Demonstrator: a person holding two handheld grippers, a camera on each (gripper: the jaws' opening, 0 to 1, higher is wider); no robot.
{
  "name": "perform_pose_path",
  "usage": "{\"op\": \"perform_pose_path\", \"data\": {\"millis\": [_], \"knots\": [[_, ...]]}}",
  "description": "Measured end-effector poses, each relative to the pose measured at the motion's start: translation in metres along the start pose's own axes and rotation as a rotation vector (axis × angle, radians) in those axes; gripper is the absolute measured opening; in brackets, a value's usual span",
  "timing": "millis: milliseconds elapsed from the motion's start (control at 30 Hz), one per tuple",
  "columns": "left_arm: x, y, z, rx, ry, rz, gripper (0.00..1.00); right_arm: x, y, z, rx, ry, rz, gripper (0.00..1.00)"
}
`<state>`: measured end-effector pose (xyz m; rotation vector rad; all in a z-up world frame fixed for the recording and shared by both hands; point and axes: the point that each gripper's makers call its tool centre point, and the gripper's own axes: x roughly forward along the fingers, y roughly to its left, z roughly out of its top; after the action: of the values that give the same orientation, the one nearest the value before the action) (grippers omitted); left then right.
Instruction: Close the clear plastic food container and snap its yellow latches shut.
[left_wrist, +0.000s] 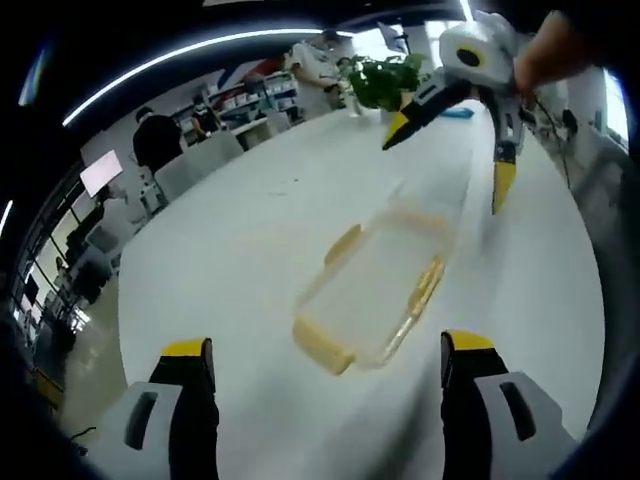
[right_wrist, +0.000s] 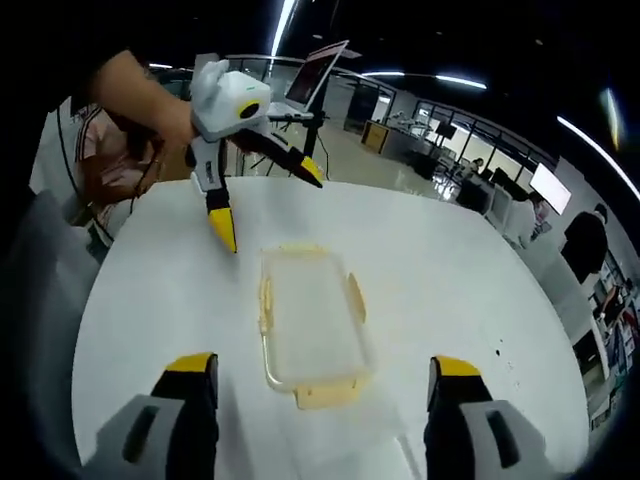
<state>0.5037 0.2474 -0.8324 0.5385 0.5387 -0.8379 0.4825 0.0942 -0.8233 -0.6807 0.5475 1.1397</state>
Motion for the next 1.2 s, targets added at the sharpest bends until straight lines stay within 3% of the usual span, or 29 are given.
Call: {"op": "perform_pose_path", "data": {"millis": [367, 667, 800, 967, 1100, 1200], "knots": [[0.023, -0.014, -0.012, 0.134, 0.087, -0.231, 0.96, 0.016, -0.001, -0.01, -0.021, 0.057, 0.083, 0.88], [0.029, -0.011, -0.013, 0.187, 0.127, -0.337, 0.97, 0.026, 0.0, -0.015, -0.03, 0.097, 0.143, 0.89], [0.032, -0.012, -0.02, 0.231, 0.175, -0.372, 0.97, 0.03, 0.0, -0.016, -0.038, 0.111, 0.166, 0.89], [0.033, -0.011, -0.025, 0.242, 0.197, -0.413, 0.89, 0.033, -0.002, -0.018, -0.026, 0.14, 0.181, 0.88], [0.034, -0.015, -0.027, 0.229, 0.213, -0.474, 0.89, 0.036, 0.002, -0.025, -0.068, 0.189, 0.214, 0.83], [0.036, -0.013, -0.029, 0.236, 0.229, -0.487, 0.88, 0.041, -0.001, -0.033, -0.106, 0.254, 0.219, 0.73]]}}
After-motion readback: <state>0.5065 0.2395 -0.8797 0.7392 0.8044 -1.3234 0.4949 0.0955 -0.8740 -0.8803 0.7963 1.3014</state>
